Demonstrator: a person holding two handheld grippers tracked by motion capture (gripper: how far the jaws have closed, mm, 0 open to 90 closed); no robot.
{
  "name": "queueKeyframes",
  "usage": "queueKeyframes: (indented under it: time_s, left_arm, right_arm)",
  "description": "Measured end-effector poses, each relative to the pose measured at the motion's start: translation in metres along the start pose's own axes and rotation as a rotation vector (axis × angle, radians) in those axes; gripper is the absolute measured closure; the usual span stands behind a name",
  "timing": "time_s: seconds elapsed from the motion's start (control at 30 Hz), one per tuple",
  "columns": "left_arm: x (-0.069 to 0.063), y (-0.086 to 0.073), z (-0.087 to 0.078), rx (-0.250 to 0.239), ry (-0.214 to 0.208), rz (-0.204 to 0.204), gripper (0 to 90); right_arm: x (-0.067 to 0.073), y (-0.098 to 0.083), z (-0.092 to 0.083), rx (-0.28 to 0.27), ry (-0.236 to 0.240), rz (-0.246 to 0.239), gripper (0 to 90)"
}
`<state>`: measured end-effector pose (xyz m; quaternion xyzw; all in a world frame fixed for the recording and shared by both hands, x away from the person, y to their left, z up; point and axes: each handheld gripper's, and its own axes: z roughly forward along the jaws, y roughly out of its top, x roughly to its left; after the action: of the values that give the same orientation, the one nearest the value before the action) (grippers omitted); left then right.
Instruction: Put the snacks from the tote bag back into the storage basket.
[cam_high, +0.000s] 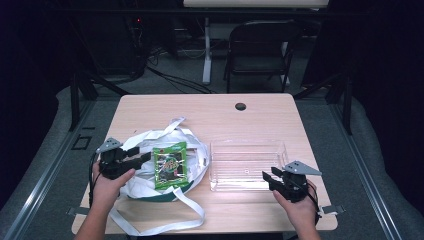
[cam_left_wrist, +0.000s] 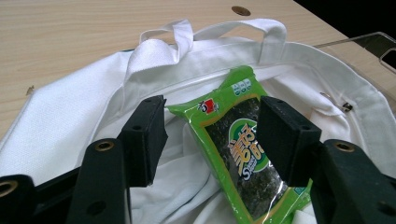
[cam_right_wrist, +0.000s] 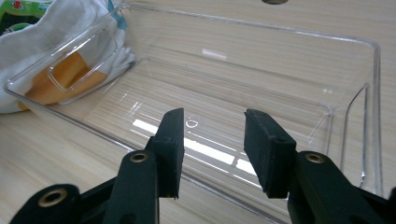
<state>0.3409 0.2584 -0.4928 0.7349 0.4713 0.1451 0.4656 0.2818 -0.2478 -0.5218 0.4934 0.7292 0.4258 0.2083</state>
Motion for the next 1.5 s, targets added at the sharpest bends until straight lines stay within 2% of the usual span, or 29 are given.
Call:
queueKeyframes:
  time_s: [0.13, 0.33, 0.43, 0.5, 0.53, 0.6, 0.67, 0.77, 0.97, 1.0, 1.1, 1.13, 1.2, 1.23, 1.37, 1.5]
  left_arm:
    - [0.0, 0.0, 0.001, 0.01, -0.007, -0.005, 41.3]
    - [0.0, 0.001, 0.0, 0.02, -0.002, -0.005, 41.1]
    - [-0.001, 0.003, 0.002, 0.031, -0.017, -0.02, 41.3]
    - [-0.002, 0.006, 0.004, 0.047, -0.021, -0.023, 42.3]
    - [-0.003, 0.009, 0.008, 0.075, -0.03, -0.037, 44.5]
    - [-0.003, 0.009, 0.011, 0.083, -0.031, -0.044, 45.1]
    - [-0.005, 0.011, 0.018, 0.116, -0.046, -0.064, 45.1]
    - [-0.007, 0.014, 0.023, 0.145, -0.048, -0.061, 44.8]
    - [-0.005, 0.017, 0.031, 0.178, -0.05, -0.08, 41.2]
    - [-0.004, 0.018, 0.034, 0.199, -0.056, -0.092, 41.1]
    - [-0.003, 0.02, 0.035, 0.205, -0.058, -0.097, 40.9]
    - [-0.003, 0.022, 0.037, 0.203, -0.08, -0.112, 39.9]
    - [-0.003, 0.023, 0.038, 0.217, -0.09, -0.122, 37.2]
    - [-0.003, 0.024, 0.043, 0.245, -0.095, -0.123, 36.1]
    - [-0.003, 0.025, 0.051, 0.275, -0.085, -0.129, 34.8]
    - [-0.002, 0.025, 0.056, 0.288, -0.072, -0.162, 33.5]
  right_arm:
    - [0.001, 0.001, 0.0, 0.003, -0.022, -0.016, 58.8]
    - [0.002, 0.001, 0.001, 0.004, -0.023, -0.016, 59.5]
    - [0.002, 0.001, 0.001, 0.0, -0.021, -0.011, 59.4]
    - [0.001, 0.001, 0.0, 0.0, -0.022, -0.014, 59.4]
    - [0.002, 0.001, 0.001, -0.003, -0.023, -0.014, 58.9]
    - [0.002, 0.001, 0.001, 0.001, -0.026, -0.02, 58.5]
    - [0.002, 0.0, 0.002, 0.006, -0.031, -0.025, 58.0]
    - [0.001, 0.0, 0.001, 0.012, -0.035, -0.027, 57.8]
    - [0.0, 0.0, 0.0, 0.007, -0.033, -0.027, 56.7]
    - [0.0, 0.0, -0.001, 0.003, -0.034, -0.027, 56.2]
    - [0.0, 0.0, -0.002, 0.002, -0.036, -0.025, 55.5]
    - [0.0, 0.0, -0.002, -0.008, -0.033, -0.02, 55.0]
    - [0.0, 0.0, -0.003, -0.016, -0.034, -0.024, 54.0]
    - [0.001, 0.0, -0.004, -0.021, -0.032, -0.026, 53.5]
    - [0.002, 0.001, -0.004, -0.028, -0.038, -0.038, 51.6]
    - [0.003, 0.001, -0.005, -0.038, -0.04, -0.038, 50.2]
